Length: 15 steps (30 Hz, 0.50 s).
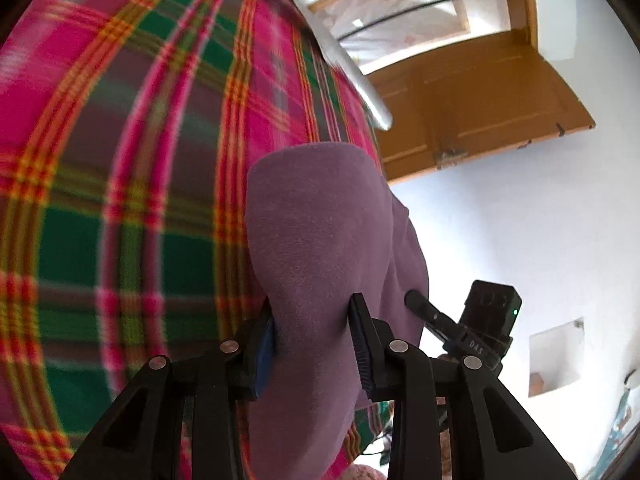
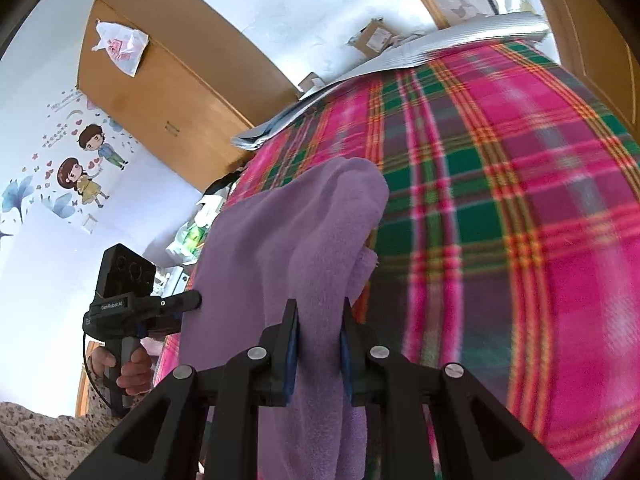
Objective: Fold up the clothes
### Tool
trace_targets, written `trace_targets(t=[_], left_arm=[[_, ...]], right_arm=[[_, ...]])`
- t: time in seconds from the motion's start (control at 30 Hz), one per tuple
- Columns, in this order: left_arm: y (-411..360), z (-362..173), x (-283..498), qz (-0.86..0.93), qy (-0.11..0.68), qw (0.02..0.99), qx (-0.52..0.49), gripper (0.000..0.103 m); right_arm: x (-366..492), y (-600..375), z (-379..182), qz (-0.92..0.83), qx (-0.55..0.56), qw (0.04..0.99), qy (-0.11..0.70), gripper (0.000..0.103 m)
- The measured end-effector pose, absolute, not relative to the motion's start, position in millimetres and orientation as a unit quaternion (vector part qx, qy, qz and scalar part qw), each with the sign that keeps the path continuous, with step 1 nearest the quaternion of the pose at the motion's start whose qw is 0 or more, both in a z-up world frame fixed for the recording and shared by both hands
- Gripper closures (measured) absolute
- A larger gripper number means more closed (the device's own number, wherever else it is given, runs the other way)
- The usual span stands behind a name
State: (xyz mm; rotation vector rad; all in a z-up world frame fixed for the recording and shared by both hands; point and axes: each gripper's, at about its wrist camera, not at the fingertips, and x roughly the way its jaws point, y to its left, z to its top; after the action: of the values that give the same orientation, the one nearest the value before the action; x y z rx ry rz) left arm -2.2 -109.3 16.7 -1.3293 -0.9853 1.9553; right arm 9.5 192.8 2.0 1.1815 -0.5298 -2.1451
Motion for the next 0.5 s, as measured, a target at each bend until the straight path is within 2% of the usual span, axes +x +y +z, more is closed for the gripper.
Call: trace_targets(t=[0.5], left_arm=[[-153.4,8.9,-49.6,0.754,-0.393,0.238,-0.469,0.068]], right_arm=[[-35.3,129.1,-2.7,-0.802,0.449,0.341,-0.195,0.085]])
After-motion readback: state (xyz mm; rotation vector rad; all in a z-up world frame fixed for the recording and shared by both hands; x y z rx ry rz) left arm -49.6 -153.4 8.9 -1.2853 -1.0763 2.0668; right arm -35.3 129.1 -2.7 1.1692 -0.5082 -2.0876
